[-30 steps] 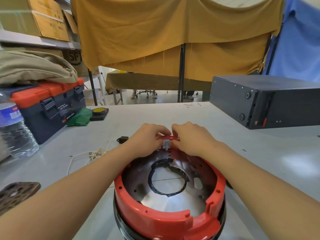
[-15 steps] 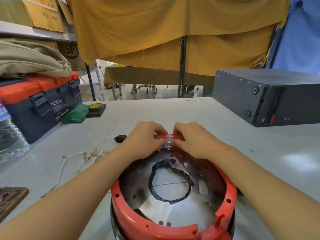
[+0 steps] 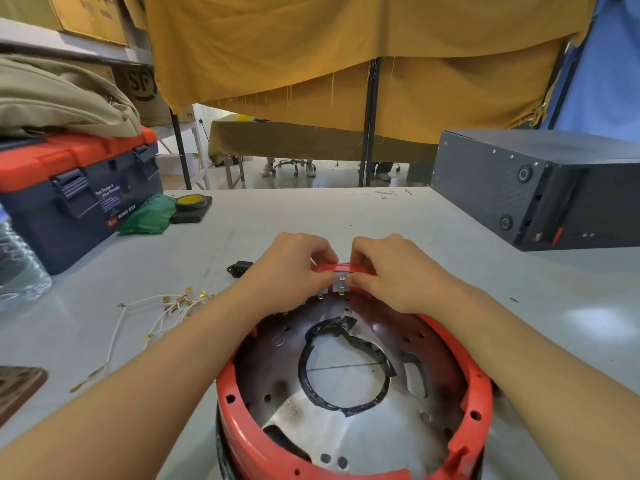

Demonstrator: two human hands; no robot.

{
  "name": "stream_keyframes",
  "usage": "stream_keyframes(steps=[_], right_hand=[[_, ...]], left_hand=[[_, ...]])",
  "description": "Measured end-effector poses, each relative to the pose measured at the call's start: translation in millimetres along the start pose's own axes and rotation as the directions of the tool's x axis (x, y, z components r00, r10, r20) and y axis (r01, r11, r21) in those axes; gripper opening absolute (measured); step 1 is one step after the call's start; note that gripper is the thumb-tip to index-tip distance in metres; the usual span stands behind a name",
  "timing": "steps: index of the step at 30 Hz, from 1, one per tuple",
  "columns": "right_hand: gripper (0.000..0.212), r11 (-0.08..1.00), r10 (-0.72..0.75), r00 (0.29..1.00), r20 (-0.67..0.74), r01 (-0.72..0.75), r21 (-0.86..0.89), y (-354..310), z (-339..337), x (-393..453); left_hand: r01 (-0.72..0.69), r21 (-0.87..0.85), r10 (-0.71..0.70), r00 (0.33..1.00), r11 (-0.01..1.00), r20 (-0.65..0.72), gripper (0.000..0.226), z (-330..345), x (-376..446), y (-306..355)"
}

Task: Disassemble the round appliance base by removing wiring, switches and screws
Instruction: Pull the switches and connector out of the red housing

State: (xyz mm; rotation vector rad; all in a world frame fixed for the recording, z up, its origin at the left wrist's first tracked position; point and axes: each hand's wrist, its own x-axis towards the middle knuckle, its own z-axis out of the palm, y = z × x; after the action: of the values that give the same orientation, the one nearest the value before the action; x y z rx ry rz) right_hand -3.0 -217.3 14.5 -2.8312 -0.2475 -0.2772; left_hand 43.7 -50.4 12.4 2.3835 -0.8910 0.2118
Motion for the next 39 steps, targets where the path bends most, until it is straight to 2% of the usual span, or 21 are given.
stream_keyframes(steps=[5,22,30,33,39], right_hand=[[0.018,1.000,-0.012,1.000,0.024,0.012,0.011,-0.2,0.4,0.2],[0.015,0.999,-0.024,0.998,0.050,0.027,-0.046,-2.3,2.2,2.3],[0.014,1.000,-0.010,0.999,0.043,0.010,0.007,0.5,1.6,0.7],[0.016,1.000,-0.003,0.999,0.040,0.003,-0.020,1.5,2.0,1.2],[0.020,0.993,-0.010,1.000,0.028,0.013,-0.116,0.9,5.5,3.8]], left_hand=[[0.002,0.003,-0.002,0.999,1.000,0.033,0.012,0.7,-1.3,1.4],[-0.030,0.104,0.029,1.000,0.994,0.011,0.019,5.1,-3.0,4.8],[-0.052,0.129,0.045,0.997,0.990,0.061,0.019,4.0,-4.7,4.9],[-0.041,0.126,0.026,0.993,0.991,0.114,0.024,4.1,-5.2,5.2],[-0.046,0.162,0.026,0.992,0.986,0.122,0.021,8.0,-2.5,2.7]])
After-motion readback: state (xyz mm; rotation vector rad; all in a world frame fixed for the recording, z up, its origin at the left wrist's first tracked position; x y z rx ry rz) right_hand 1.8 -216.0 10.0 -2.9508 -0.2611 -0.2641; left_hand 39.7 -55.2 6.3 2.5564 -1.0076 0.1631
